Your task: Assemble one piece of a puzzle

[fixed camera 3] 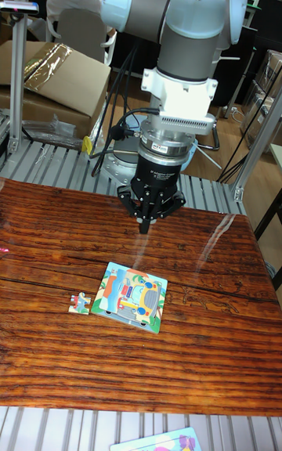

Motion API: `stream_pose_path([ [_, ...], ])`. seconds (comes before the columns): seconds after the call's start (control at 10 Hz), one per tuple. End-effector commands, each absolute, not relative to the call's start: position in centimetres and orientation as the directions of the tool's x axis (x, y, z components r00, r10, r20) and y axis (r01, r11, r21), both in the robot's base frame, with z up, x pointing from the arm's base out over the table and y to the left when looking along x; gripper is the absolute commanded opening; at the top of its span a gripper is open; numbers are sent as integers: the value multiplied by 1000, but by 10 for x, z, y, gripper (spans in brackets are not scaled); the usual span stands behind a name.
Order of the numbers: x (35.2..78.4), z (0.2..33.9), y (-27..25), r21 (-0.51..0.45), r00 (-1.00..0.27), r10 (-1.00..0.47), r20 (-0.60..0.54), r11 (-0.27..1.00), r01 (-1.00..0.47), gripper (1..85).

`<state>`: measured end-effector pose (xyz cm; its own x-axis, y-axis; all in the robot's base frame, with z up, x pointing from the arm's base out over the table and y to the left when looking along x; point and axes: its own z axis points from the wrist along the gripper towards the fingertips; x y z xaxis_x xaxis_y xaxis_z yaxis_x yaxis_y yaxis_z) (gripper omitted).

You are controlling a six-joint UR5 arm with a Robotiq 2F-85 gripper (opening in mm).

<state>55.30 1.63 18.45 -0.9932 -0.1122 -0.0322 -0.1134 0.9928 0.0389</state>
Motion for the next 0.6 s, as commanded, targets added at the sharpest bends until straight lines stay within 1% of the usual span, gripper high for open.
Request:
stream_pose_path([
  [0.0, 551, 186, 7, 7, -992, -122, -26, 993, -122, 13],
  [0.1, 548, 185, 1, -15, -992, -128, -14, 992, -128, 13],
  [0.3, 543, 180, 1, -7, -989, -148, -3, 989, -148, 13],
  [0.5, 546, 174, -5, -18, -986, -162, -32, 987, -161, 13],
])
